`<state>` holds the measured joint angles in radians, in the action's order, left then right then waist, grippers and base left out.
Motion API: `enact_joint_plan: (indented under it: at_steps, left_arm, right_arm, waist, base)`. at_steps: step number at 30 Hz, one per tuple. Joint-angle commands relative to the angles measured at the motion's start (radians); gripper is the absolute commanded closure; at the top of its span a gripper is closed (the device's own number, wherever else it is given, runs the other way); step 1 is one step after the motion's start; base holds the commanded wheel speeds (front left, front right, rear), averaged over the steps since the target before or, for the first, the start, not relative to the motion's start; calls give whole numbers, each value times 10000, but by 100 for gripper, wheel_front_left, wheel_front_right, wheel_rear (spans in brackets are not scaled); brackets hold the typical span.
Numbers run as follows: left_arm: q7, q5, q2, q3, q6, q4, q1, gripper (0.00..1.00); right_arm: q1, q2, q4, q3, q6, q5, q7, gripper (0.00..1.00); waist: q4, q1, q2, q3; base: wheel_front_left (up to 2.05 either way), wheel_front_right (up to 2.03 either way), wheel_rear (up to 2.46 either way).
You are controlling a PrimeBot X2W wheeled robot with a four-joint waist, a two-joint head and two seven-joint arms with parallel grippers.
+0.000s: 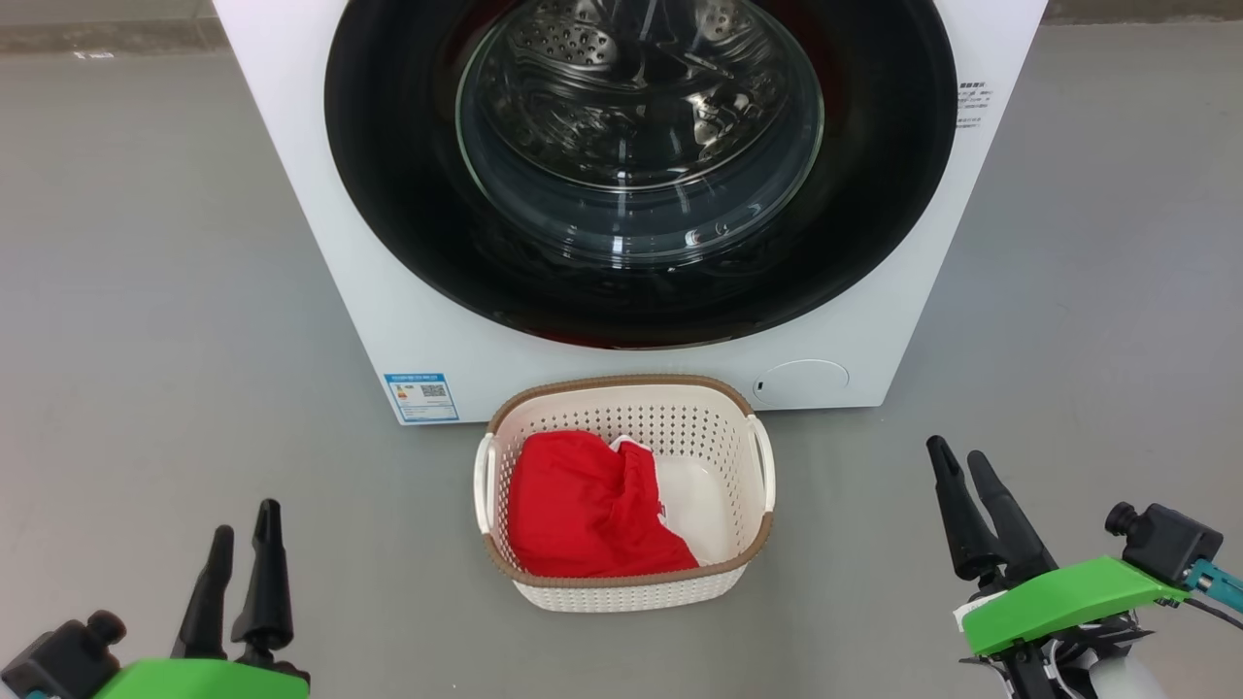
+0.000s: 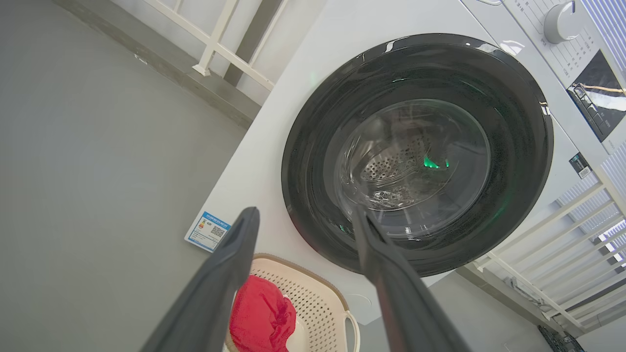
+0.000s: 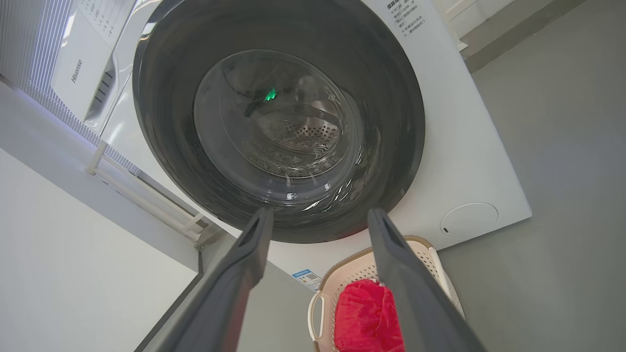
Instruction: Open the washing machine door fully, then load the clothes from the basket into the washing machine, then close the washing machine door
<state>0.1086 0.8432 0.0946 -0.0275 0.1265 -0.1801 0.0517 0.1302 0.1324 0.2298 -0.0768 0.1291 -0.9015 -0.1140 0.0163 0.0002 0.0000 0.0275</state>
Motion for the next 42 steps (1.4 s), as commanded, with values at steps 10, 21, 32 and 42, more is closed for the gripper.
enact_joint_plan:
  at_steps: [10,21,32,42]
  left_arm:
    - [431,-1916,200,200,30,325,546,0]
    - [737,-2881,248,103,34,413,565,0]
    - [1073,-3838,270,163,37,358,535,0]
    - [1410,-5183,235,249,41,207,533,0]
  right_arm:
    - [635,157,-237,-401,11,1749,-426,0]
    - [756,241,-259,-611,12,2839,-719,0]
    - [894,349,-200,-845,14,3982,-1040,0]
    - [1021,393,-127,-986,15,5155,-1362,0]
  waist:
    - [26,-1,0,55]
    - [65,-1,0,33]
    - [114,-1,0,0]
    - [132,-1,0,-53]
  base:
    - [0,0,0]
    - [0,0,0]
    - [0,0,0]
    - [0,0,0]
